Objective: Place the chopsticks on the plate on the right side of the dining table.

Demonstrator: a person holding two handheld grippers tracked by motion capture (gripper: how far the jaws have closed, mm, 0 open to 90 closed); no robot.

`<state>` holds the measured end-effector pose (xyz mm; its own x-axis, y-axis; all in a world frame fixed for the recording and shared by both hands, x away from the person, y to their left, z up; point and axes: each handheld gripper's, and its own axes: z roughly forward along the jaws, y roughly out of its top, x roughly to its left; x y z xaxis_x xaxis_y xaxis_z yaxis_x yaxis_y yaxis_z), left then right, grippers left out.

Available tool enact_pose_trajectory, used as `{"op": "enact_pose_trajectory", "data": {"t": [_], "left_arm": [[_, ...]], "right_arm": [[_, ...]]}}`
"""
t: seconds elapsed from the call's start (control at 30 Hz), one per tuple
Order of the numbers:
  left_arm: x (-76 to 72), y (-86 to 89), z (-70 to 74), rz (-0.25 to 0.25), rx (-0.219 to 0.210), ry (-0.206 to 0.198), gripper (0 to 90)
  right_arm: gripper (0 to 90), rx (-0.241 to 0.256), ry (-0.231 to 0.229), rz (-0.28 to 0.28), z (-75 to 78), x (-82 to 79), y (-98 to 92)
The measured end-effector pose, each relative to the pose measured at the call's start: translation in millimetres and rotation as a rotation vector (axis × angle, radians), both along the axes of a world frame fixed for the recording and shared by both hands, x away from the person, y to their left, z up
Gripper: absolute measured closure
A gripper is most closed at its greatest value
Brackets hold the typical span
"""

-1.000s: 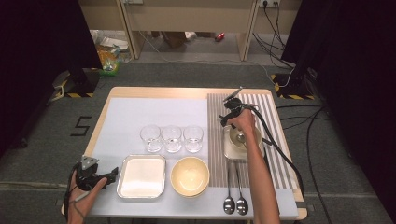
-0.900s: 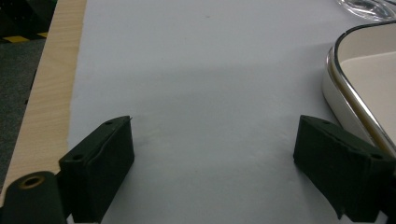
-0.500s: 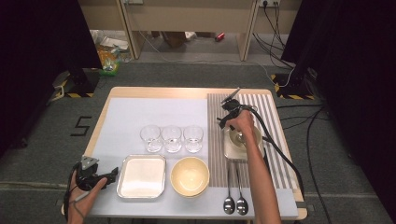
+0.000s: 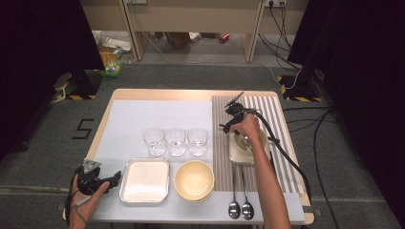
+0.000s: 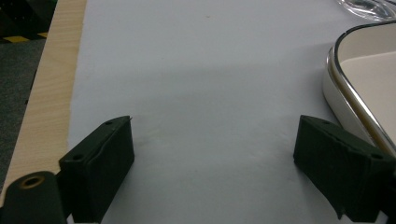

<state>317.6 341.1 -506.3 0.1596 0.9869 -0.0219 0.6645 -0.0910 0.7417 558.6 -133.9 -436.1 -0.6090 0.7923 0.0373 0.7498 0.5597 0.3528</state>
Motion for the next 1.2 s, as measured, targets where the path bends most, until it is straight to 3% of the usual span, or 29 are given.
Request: {"op": "enact_pose_trajectory", "data": {"t": [0.67, 1.2], "left_arm": [[0.0, 0.0, 0.0, 0.000, 0.000, 0.000, 11.1], [0.1, 0.0, 0.0, 0.000, 0.000, 0.001, 11.1]], "right_arm": [[43.3, -0.015, -0.002, 0.062, 0.0, -7.2, 4.8], [41.2, -0.010, -0.005, 0.070, 0.8, -9.3, 11.5]]}}
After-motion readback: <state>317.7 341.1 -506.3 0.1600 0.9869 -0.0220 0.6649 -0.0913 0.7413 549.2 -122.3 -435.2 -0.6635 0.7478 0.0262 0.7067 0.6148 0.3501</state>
